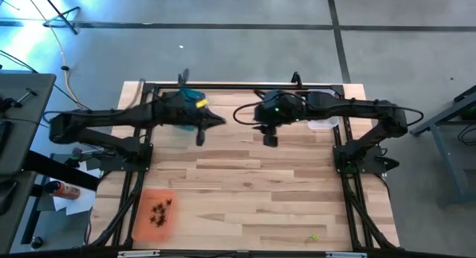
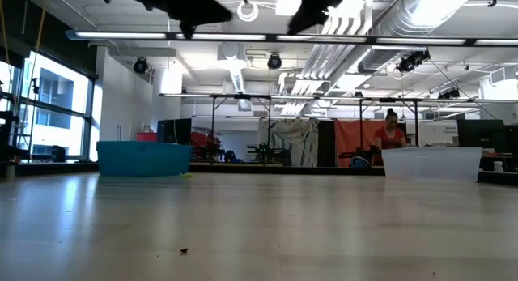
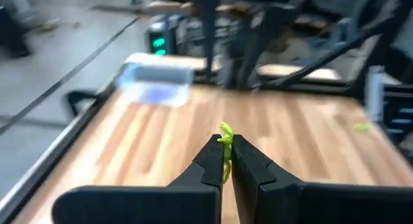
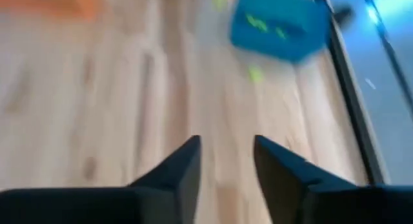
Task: Sort Halloween decoration
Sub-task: Put the green spider toy into the blue bin
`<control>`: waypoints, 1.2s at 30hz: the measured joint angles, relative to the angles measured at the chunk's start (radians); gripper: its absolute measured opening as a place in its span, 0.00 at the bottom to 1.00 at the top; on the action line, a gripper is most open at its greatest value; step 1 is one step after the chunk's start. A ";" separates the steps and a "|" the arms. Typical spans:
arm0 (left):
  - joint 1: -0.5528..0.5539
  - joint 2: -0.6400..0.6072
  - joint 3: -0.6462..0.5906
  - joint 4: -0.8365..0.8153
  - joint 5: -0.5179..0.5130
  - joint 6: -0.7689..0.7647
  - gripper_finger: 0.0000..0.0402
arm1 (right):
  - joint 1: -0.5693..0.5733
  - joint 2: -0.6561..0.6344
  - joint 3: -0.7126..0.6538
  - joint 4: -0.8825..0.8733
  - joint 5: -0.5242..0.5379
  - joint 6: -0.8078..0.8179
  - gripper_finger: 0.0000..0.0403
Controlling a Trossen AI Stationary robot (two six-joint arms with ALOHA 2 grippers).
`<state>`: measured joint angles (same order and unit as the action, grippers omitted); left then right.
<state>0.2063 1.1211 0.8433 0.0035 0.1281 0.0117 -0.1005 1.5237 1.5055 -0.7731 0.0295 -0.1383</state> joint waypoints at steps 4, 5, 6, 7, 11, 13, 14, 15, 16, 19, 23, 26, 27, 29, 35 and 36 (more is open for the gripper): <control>0.060 -0.134 0.000 -0.193 -0.106 0.019 0.00 | -0.006 -0.046 0.000 -0.193 0.087 0.023 0.51; 0.074 -0.167 0.000 -0.239 -0.140 0.024 0.00 | -0.011 -0.055 -0.004 -0.225 0.087 0.036 0.54; 0.087 -0.199 0.000 -0.274 -0.172 0.024 0.00 | -0.015 -0.067 -0.017 -0.247 0.086 0.058 0.57; 0.099 -0.226 -0.004 -0.292 -0.194 0.019 0.00 | -0.020 -0.081 -0.036 -0.271 0.082 0.079 0.60; 0.141 -0.334 -0.046 -0.318 -0.214 -0.034 0.00 | -0.037 -0.175 -0.176 -0.275 0.064 0.158 0.64; 0.149 -0.381 -0.083 -0.310 -0.215 -0.070 0.00 | -0.038 -0.238 -0.269 -0.254 0.065 0.202 0.64; 0.150 -0.401 -0.102 -0.306 -0.215 -0.089 0.00 | -0.037 -0.269 -0.314 -0.235 0.064 0.231 0.64; 0.150 -0.416 -0.121 -0.290 -0.215 -0.108 0.00 | -0.037 -0.303 -0.358 -0.205 0.063 0.264 0.64; 0.150 -0.431 -0.140 -0.273 -0.215 -0.125 0.00 | -0.036 -0.334 -0.395 -0.177 0.063 0.295 0.64; 0.147 -0.462 -0.183 -0.212 -0.214 -0.165 0.00 | -0.026 -0.416 -0.488 -0.062 0.047 0.369 0.64; 0.147 -0.469 -0.210 -0.148 -0.211 -0.167 0.00 | -0.021 -0.486 -0.553 0.146 0.020 0.392 0.64; 0.147 -0.470 -0.210 -0.125 -0.198 -0.162 0.00 | -0.021 -0.497 -0.573 0.302 -0.006 0.346 0.64; 0.147 -0.470 -0.210 -0.119 -0.184 -0.159 0.00 | -0.021 -0.497 -0.575 0.340 -0.011 0.317 0.64; 0.147 -0.470 -0.210 -0.110 -0.162 -0.160 0.00 | -0.021 -0.495 -0.582 0.415 -0.013 0.251 0.64; 0.149 -0.449 -0.206 -0.231 -0.323 -0.305 0.00 | -0.024 -0.479 -0.589 0.461 0.024 0.209 0.64; 0.158 -0.428 -0.197 -0.286 -0.359 -0.321 0.00 | -0.024 -0.476 -0.589 0.462 0.044 0.208 0.64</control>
<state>0.3643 0.6927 0.6462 -0.2821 -0.2306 -0.3096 -0.1246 1.0480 0.9169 -0.3116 0.0737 0.0696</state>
